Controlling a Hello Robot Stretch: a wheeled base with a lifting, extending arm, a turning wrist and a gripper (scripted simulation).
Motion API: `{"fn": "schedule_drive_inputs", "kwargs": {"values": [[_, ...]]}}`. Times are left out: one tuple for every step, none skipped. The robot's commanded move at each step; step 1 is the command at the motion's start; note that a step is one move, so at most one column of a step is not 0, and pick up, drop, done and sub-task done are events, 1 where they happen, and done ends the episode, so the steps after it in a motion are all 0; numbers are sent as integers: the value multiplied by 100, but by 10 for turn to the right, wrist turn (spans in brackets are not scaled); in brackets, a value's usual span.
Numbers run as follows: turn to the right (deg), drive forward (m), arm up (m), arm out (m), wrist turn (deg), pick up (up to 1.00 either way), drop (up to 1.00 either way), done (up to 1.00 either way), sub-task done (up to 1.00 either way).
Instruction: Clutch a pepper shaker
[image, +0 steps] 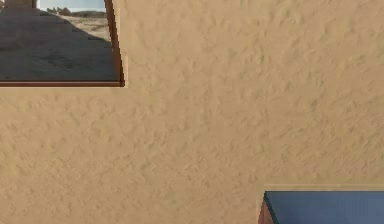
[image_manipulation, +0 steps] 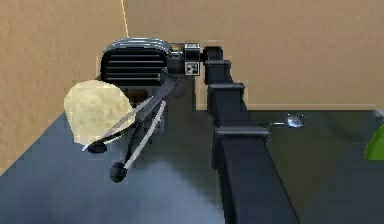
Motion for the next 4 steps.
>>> {"fn": "schedule_drive_inputs", "kwargs": {"values": [[0,0,0,0,450,0,0,0,0],[0,0,0,0,450,0,0,0,0],[0,0,0,0,210,0,0,0,0],[0,0,-16,0,0,0,0,0,0]]}}
